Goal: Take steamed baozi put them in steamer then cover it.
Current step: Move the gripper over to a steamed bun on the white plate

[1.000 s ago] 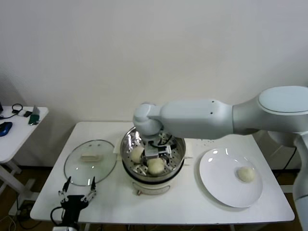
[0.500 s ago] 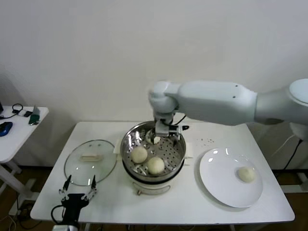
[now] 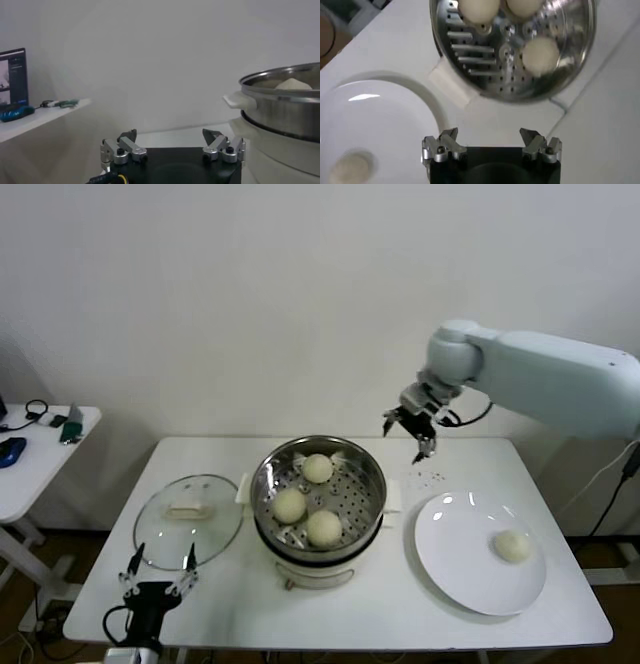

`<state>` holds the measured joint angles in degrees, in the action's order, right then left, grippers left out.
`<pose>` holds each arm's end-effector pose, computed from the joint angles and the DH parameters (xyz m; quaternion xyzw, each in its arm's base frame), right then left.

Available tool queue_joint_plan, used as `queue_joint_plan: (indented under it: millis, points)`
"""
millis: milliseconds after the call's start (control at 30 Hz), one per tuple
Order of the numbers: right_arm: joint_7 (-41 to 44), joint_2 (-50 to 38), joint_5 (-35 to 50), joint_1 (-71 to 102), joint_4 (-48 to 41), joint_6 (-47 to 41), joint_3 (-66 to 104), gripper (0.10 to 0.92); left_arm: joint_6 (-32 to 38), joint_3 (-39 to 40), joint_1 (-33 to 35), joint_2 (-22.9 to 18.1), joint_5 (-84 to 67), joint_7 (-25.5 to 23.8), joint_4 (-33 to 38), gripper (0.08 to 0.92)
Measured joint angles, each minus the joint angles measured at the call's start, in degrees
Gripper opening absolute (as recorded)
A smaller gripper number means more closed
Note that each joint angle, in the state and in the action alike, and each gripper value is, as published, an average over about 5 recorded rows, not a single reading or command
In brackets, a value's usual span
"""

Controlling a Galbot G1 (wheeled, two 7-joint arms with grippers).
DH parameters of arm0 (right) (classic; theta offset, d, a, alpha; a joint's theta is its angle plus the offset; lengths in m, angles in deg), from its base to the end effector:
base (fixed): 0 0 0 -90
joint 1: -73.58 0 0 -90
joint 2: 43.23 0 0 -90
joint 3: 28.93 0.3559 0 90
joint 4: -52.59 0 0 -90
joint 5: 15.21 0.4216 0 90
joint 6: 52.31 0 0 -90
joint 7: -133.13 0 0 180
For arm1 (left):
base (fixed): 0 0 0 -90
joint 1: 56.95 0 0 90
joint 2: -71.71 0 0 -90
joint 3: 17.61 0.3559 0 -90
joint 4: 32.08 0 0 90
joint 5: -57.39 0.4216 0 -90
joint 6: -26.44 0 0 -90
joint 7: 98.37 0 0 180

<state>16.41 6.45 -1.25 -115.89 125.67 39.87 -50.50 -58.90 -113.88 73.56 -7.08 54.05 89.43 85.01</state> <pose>0.6237 -0.0237 -0.0463 0.5834 -0.4285 0.6399 0.2579 0.1844 0.0721 -0.3585 0.0585 -0.9924 -0.0868 0.0649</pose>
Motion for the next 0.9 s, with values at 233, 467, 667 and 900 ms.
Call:
queue_joint_plan:
  millis: [233, 467, 667, 900]
  points:
    - [-1.8, -8.6, -1.4, 7.6, -0.9, -3.8, 4.4, 0.823, -0.1, -0.1, 0.3, -0.4, 0.1, -0.1, 0.5, 0.823]
    - [-1.9, -15.3, -5.1, 16.9, -1.9, -5.5, 10.6, 0.823, -0.4, 0.5, -0.2, -1.2, 0.9, -0.1, 0.6, 0.823]
    - [-1.8, -18.8, -8.7, 24.9, -2.8, -6.0, 16.1, 0.823, -0.5, 0.8, -0.3, -1.7, 1.3, 0.0, 0.5, 0.823]
    - [-1.9, -20.3, -12.2, 31.8, -4.1, -6.3, 20.7, 0.823, -0.7, 0.8, -0.5, -1.8, 1.3, 0.0, 0.1, 0.823]
